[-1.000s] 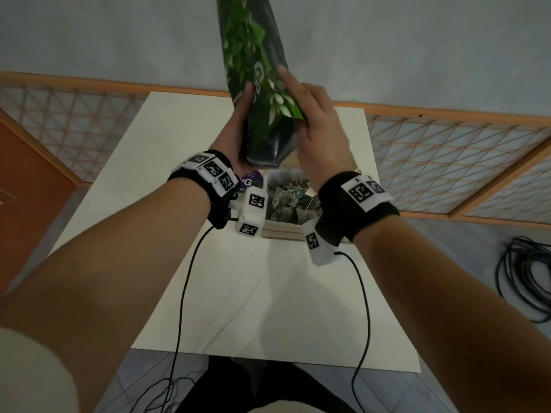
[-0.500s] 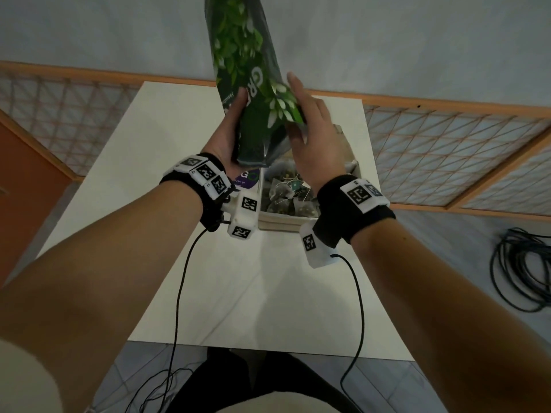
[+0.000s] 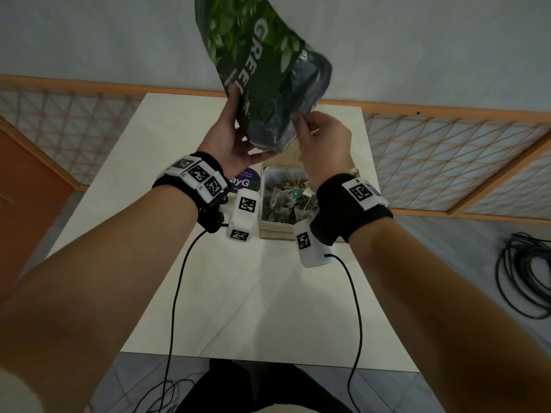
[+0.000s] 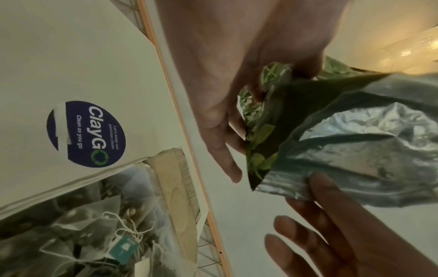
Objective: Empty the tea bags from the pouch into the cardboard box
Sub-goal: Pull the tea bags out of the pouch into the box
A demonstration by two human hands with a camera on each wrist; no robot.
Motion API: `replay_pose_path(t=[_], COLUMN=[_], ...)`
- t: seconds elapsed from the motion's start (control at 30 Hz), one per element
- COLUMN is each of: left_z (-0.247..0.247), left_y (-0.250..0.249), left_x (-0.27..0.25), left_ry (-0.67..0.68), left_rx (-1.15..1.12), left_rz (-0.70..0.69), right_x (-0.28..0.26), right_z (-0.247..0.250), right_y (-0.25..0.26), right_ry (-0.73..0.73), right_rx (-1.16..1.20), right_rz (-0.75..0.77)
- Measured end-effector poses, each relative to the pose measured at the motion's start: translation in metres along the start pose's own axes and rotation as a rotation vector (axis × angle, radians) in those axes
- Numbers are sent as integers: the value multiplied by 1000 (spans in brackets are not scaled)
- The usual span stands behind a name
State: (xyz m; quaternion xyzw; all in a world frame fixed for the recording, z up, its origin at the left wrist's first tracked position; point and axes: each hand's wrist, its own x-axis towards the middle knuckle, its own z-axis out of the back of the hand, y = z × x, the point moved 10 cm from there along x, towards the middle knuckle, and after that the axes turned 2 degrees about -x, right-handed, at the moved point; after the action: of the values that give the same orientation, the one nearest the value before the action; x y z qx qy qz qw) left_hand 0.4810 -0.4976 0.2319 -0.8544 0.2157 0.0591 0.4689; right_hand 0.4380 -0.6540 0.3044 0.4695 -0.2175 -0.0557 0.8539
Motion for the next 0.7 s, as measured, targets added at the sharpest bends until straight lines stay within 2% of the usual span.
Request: replay_pose_path(t=[0.13,0.33,0.47,0.53,0.63,0.7], left_z=[4,-18,-35,-34,-26,-19], left_y=[-8,-6,-19,-15,5,12], left_x=[0,-6,-8,-3,4,9], left_ry=[-22,88,147,113,71,39], left_rx=[-102,-256,-326,-316,-268,-237], left_rz=[-39,9,-69,-77,18,34], right_x=[1,1,-1,-1,-5,-8], right_z=[7,0,13,10,-1,-4], right_y=[-1,-5,4,-7,-30,-40], right_ry=[-29,-5,-132,-147,-96,-92], right_rx=[-86,89,162,186,135,135], right_rz=[18,-15,69,27,-77,-108])
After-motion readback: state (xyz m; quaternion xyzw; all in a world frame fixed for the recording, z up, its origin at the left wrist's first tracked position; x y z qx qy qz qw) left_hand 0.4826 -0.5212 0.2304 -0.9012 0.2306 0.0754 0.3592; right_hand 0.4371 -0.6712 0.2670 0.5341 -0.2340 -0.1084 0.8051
